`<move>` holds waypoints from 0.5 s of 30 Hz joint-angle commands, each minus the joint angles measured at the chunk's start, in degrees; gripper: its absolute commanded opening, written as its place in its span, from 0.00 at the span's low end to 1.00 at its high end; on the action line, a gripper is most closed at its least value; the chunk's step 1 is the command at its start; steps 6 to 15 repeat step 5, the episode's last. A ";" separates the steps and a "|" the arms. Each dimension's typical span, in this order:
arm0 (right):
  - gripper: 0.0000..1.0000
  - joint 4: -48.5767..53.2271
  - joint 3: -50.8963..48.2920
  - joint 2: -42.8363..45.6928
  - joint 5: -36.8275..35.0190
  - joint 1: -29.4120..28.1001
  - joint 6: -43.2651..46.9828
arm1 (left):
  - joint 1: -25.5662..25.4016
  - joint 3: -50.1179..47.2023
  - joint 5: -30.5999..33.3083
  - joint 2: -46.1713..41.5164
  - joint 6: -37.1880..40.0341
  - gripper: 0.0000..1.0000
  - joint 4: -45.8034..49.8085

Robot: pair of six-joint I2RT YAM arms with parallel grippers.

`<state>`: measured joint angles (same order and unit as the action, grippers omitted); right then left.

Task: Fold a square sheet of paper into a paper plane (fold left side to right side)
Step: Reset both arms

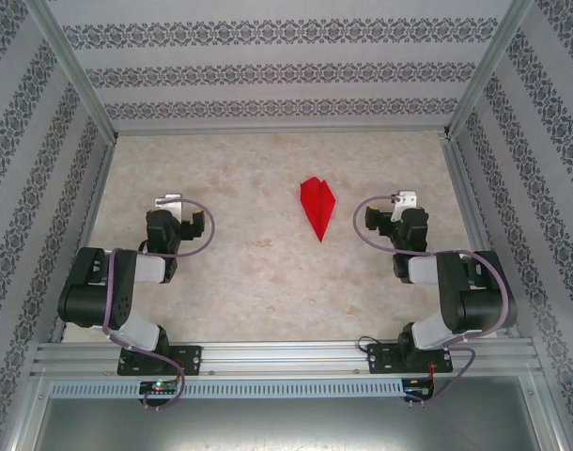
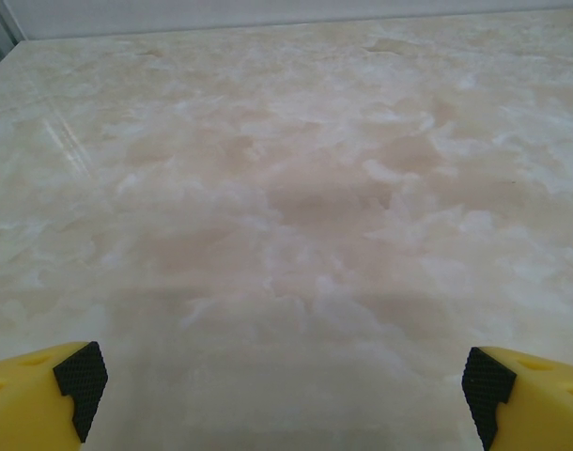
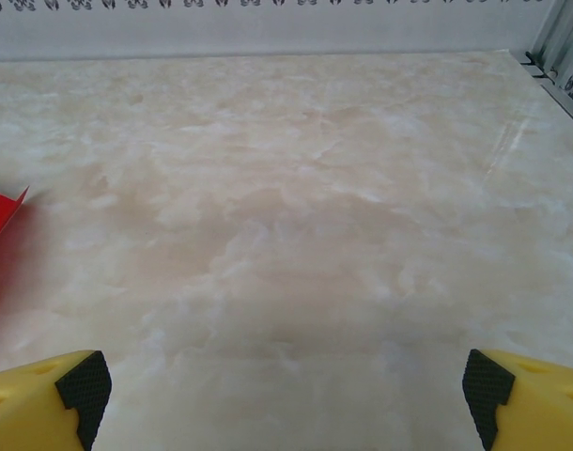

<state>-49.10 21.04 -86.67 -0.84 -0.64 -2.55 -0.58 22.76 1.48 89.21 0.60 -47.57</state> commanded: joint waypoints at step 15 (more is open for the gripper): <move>0.98 -0.64 1.38 0.63 -0.96 -0.50 1.14 | 0.56 0.79 -0.82 0.21 -1.31 1.00 -0.24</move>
